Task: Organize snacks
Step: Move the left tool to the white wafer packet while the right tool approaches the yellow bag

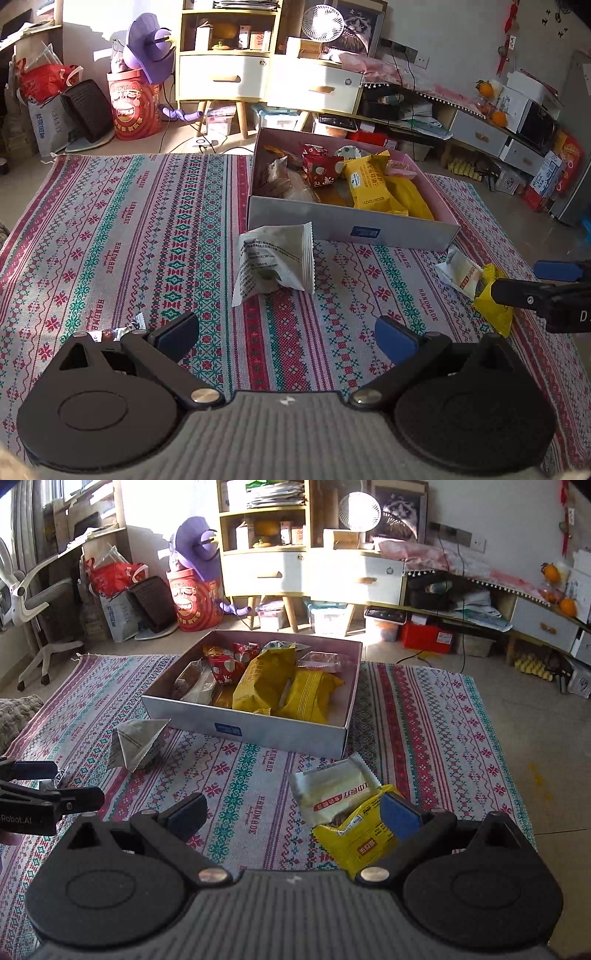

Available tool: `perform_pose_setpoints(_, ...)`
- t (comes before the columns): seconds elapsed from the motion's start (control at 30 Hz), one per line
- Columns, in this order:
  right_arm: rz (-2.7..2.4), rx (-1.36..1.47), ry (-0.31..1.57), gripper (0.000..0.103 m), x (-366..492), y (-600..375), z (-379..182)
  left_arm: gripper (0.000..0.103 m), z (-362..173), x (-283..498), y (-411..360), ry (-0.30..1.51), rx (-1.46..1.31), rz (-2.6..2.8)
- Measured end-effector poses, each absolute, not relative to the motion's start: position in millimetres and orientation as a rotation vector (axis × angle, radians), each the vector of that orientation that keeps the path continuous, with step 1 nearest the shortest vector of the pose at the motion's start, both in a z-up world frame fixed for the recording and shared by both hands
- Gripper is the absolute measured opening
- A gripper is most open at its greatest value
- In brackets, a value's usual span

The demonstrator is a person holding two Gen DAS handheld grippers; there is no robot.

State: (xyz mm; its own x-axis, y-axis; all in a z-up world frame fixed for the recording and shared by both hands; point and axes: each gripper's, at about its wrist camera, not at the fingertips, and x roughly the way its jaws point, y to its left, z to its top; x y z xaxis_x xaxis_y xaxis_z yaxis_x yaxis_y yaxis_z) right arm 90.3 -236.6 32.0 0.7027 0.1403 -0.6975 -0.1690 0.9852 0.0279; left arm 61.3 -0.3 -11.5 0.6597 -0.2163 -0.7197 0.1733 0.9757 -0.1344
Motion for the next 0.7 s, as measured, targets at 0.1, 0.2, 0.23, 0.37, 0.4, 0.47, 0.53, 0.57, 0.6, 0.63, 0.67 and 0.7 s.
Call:
perform_pose_setpoints(0.1, 0.182, -0.04, 0.769, 0.1, 83, -244, 24, 0.103, -19, 51, -8, 0.814, -0.049, -0.228)
perform_pose_setpoints(0.2, 0.181, -0.049, 0.768, 0.1, 76, -252, 15, 0.103, -28, 43, -16, 0.809, -0.033, -0.241)
perform_pose_setpoints(0.23, 0.177, -0.051, 0.767, 0.1, 74, -256, 12, 0.103, -31, 42, -17, 0.806, -0.028, -0.241)
perform_pose_setpoints(0.37, 0.158, -0.056, 0.772, 0.099, 70, -266, 2, 0.103, -39, 41, -22, 0.795, -0.02, -0.224)
perform_pose_setpoints(0.4, 0.149, -0.052, 0.775, 0.099, 71, -269, 0, 0.103, -40, 42, -21, 0.789, -0.021, -0.216)
perform_pose_setpoints(0.47, 0.134, -0.035, 0.778, 0.099, 74, -274, -3, 0.103, -42, 45, -21, 0.764, -0.019, -0.196)
perform_pose_setpoints(0.53, 0.135, -0.027, 0.773, 0.099, 78, -276, -5, 0.103, -44, 49, -22, 0.742, -0.012, -0.18)
perform_pose_setpoints(0.57, 0.134, -0.029, 0.767, 0.099, 79, -276, -6, 0.103, -45, 51, -22, 0.733, -0.009, -0.171)
perform_pose_setpoints(0.6, 0.133, -0.031, 0.762, 0.099, 82, -276, -6, 0.103, -45, 53, -21, 0.723, -0.004, -0.164)
perform_pose_setpoints(0.63, 0.13, -0.028, 0.761, 0.099, 84, -276, -7, 0.103, -45, 57, -21, 0.706, 0.005, -0.153)
perform_pose_setpoints(0.67, 0.124, -0.017, 0.761, 0.098, 86, -276, -8, 0.103, -45, 59, -21, 0.691, 0.013, -0.14)
perform_pose_setpoints(0.7, 0.118, -0.005, 0.763, 0.098, 89, -275, -8, 0.103, -45, 63, -20, 0.676, 0.018, -0.133)
